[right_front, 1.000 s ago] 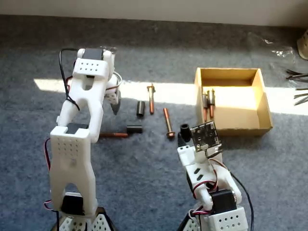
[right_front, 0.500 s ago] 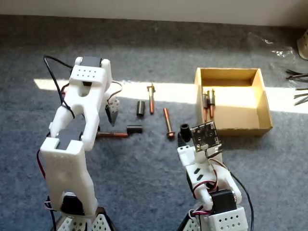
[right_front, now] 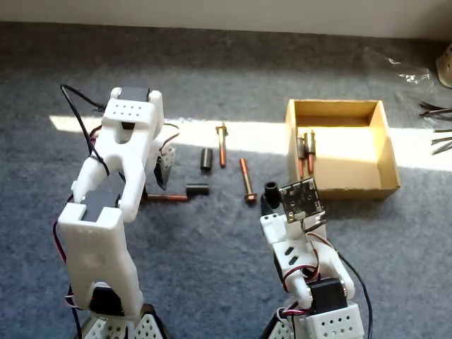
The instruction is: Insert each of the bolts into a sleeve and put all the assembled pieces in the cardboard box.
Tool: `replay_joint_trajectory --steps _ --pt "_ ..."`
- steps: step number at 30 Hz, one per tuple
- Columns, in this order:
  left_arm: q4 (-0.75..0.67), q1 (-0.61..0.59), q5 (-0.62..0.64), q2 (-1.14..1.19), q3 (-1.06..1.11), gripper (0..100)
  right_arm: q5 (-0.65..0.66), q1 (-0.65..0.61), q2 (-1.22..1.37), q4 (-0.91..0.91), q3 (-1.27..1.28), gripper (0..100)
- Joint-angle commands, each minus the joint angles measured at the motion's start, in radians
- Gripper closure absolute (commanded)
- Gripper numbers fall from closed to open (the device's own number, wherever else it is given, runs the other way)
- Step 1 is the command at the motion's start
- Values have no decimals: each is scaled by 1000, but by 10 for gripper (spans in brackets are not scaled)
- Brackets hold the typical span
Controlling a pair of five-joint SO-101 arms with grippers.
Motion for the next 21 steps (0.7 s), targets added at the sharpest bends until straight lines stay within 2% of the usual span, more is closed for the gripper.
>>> replay_joint_trajectory --steps 1,4,7,12,18,21 --pt "9 18 12 -54 -7 839 11 7 -10 -28 -5 995" --pt "11 8 43 -54 13 839 11 7 -10 -28 -5 995" --pt "6 -4 192 -54 54 838 11 7 -10 -28 -5 995" --pt "8 -13 242 -54 87 839 11 7 -10 -28 -5 995" --pt "5 -16 379 -54 87 836 11 7 -10 -28 -5 995" --pt "-52 -16 397 -54 90 836 11 7 -10 -28 -5 995"
